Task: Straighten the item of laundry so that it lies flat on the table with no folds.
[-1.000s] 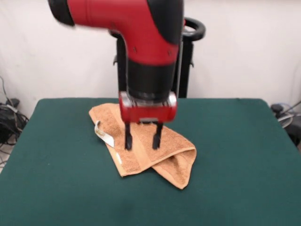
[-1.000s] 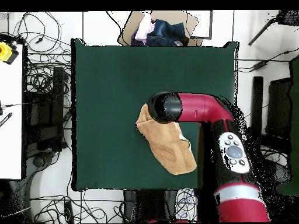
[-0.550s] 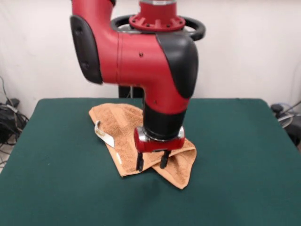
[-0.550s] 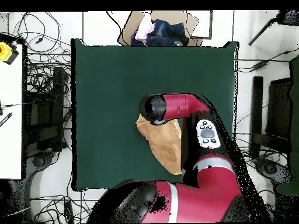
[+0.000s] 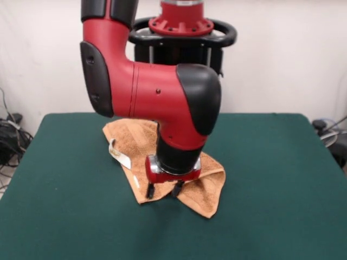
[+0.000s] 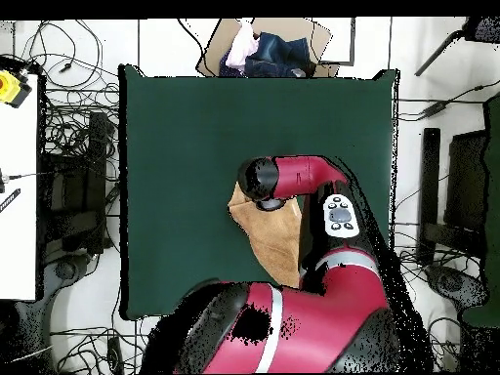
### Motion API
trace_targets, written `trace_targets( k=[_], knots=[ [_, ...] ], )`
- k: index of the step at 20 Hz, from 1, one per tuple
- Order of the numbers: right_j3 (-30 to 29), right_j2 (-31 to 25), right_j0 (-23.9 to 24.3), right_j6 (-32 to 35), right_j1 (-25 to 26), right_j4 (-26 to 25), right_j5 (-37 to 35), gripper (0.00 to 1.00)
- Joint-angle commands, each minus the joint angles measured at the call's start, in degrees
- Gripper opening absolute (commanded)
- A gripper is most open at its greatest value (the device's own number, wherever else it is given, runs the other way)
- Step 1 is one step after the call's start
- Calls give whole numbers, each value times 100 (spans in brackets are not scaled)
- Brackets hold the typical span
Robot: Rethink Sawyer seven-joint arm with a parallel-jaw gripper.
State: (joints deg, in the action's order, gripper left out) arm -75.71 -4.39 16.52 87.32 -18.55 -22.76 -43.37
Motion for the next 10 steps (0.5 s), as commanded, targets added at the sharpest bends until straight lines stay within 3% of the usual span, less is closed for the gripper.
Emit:
trace_targets(
  k=[1, 10],
  knots=[
    [602, 269, -309, 598, 348, -94, -915, 100],
    [867, 822, -651, 867, 755, -309, -1281, 100]
  ],
)
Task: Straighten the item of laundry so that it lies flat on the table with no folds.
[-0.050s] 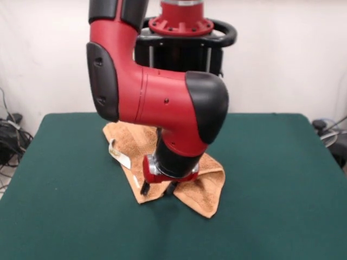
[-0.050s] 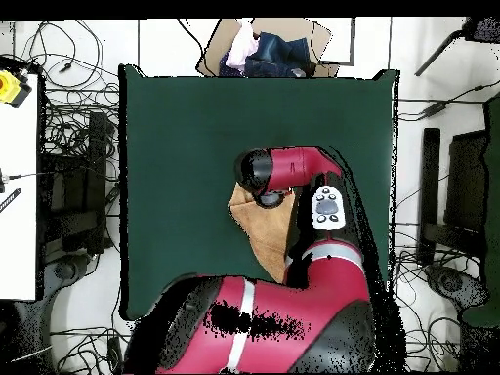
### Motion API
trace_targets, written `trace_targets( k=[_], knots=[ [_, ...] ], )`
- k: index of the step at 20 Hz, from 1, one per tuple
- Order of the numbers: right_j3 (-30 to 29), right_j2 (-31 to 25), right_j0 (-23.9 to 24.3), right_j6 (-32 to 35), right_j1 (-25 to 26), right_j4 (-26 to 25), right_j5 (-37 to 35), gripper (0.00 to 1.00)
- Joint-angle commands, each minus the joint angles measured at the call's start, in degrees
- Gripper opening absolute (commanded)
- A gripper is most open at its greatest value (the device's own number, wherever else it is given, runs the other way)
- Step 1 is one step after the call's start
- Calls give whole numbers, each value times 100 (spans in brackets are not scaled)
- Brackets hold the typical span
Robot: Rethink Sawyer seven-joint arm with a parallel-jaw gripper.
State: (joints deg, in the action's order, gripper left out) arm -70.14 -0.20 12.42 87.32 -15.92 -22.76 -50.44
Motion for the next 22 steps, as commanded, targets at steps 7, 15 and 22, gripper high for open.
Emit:
trace_targets(
  k=[7, 15, 22],
  knots=[
    [579, 711, -402, 927, 837, -293, -391, 0],
    [723, 917, -476, 1004, 973, -278, -341, 0],
    [846, 1133, -532, 1011, 1062, -240, -551, 0]
  ],
)
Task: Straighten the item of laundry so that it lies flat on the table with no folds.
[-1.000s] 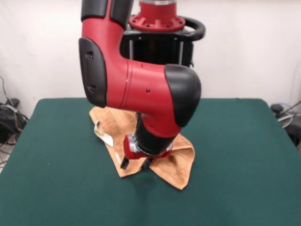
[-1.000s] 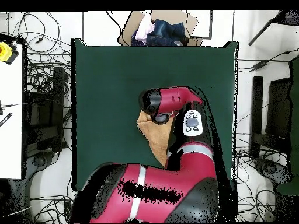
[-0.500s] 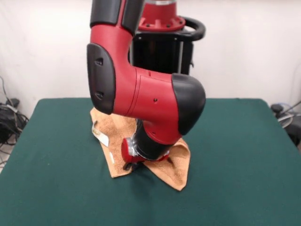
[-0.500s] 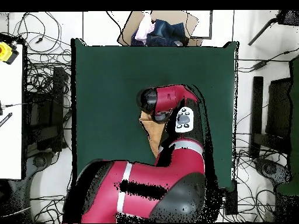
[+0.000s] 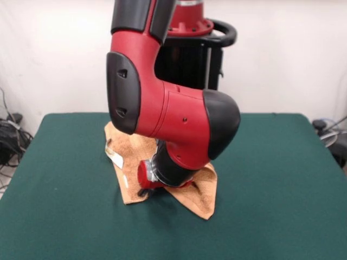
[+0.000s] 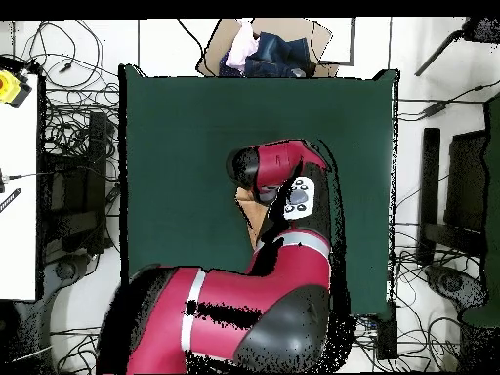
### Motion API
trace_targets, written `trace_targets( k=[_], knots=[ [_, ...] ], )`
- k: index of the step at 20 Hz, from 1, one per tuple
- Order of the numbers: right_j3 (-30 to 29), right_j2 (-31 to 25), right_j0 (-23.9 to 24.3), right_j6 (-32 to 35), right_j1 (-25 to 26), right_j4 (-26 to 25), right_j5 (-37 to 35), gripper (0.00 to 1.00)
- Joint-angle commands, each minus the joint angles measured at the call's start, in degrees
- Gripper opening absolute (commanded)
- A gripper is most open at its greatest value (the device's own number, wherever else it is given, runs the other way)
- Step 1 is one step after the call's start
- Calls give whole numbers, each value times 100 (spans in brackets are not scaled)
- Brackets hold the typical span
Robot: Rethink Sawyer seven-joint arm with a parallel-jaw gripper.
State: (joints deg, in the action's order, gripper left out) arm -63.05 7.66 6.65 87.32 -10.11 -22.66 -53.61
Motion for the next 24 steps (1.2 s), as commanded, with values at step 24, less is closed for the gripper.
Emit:
trace_targets(
  k=[24],
  knots=[
    [1288, 1629, 335, 789, 719, -631, -521, 0]
  ],
)
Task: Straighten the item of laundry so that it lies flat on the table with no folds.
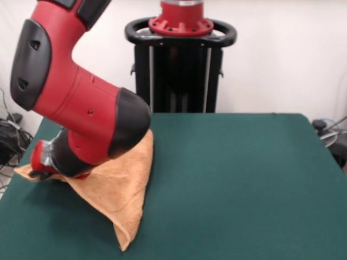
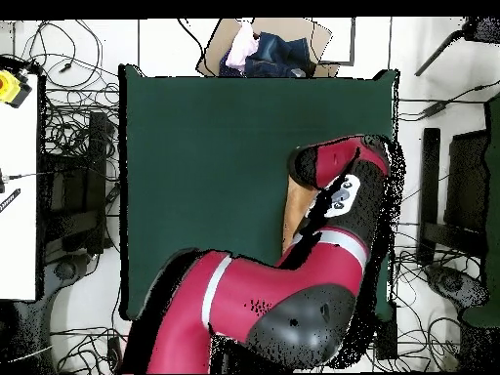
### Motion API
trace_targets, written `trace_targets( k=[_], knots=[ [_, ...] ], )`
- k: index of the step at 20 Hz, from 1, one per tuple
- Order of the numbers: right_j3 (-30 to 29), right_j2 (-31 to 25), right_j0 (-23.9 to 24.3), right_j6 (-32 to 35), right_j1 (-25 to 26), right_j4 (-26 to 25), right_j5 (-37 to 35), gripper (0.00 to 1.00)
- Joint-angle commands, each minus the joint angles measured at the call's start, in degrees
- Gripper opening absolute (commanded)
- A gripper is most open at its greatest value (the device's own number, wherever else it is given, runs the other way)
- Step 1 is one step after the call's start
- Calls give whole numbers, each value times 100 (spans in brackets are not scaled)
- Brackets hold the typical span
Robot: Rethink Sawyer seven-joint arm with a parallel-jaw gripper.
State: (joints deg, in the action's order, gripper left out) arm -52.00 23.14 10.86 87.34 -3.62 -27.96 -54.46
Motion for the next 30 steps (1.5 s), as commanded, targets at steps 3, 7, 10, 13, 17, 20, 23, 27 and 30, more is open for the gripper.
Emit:
trace_targets(
  k=[3, 7, 10, 13, 17, 20, 23, 27, 30],
  knots=[
    [166, 54, -178, 803, 38, 23, -482, 0],
    [-15, -162, -171, 793, -115, 178, -56, 100],
    [-250, -378, -131, 669, -310, 271, 269, 100],
    [-567, -517, -115, 550, -556, 322, 495, 100],
    [-918, -692, -73, 357, -900, 452, 551, 100],
    [-973, -772, -34, 314, -958, 484, 622, 100],
    [-1064, -758, -57, 328, -1009, 466, 646, 100],
    [-1182, -803, -21, 318, -1081, 454, 804, 100],
    [-1315, -932, 50, 248, -1176, 509, 952, 100]
  ],
)
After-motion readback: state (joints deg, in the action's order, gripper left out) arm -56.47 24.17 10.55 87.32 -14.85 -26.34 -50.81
